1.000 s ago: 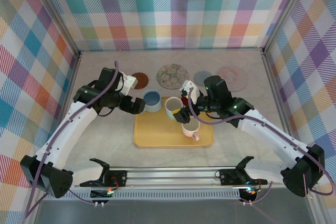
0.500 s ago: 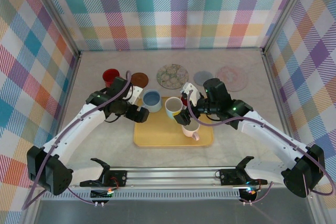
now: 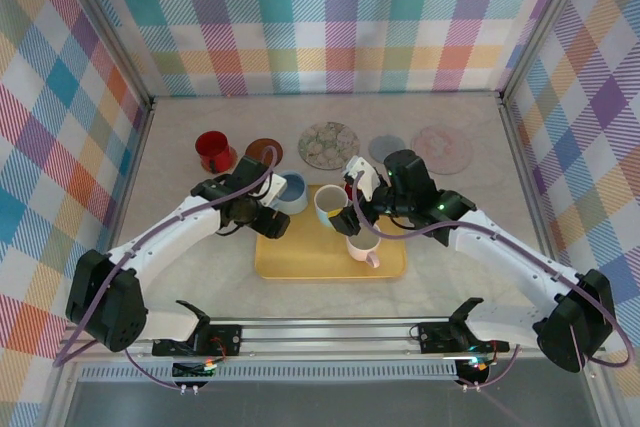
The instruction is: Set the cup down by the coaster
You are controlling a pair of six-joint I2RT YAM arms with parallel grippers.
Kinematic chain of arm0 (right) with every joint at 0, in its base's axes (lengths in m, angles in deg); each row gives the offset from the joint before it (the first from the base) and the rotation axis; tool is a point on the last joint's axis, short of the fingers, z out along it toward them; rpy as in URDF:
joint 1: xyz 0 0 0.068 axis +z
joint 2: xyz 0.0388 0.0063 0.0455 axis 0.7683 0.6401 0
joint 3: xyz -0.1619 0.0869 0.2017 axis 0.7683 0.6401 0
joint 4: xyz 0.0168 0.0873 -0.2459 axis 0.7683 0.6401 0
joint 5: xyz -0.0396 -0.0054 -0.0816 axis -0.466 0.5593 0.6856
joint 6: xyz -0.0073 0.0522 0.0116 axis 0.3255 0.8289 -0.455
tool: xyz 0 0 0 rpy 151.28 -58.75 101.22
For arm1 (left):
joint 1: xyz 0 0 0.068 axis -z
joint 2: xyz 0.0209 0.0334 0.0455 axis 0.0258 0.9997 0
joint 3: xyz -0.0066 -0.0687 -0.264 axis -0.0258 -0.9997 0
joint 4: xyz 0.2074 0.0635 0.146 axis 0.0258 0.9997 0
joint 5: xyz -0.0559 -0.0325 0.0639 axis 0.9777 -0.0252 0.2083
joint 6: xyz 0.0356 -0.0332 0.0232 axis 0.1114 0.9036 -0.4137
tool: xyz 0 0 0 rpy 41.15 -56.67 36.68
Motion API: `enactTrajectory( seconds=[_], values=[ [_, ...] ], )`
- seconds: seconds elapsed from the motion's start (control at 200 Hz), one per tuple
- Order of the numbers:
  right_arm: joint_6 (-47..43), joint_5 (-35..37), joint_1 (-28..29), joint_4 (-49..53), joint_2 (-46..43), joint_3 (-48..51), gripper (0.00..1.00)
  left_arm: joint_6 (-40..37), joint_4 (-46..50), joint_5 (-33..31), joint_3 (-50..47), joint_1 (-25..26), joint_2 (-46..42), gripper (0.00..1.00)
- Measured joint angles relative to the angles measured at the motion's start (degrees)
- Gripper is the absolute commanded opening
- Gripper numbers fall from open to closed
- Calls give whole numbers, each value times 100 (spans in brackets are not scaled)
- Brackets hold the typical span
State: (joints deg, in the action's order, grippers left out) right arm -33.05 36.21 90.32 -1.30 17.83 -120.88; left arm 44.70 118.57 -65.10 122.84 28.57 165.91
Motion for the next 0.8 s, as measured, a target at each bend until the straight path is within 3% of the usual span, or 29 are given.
enactTrajectory(
  seconds=[0.8],
  values=[
    [-72, 310, 0, -243, 317, 0, 99, -625, -555, -688, 81, 181, 1373, 66]
  ],
)
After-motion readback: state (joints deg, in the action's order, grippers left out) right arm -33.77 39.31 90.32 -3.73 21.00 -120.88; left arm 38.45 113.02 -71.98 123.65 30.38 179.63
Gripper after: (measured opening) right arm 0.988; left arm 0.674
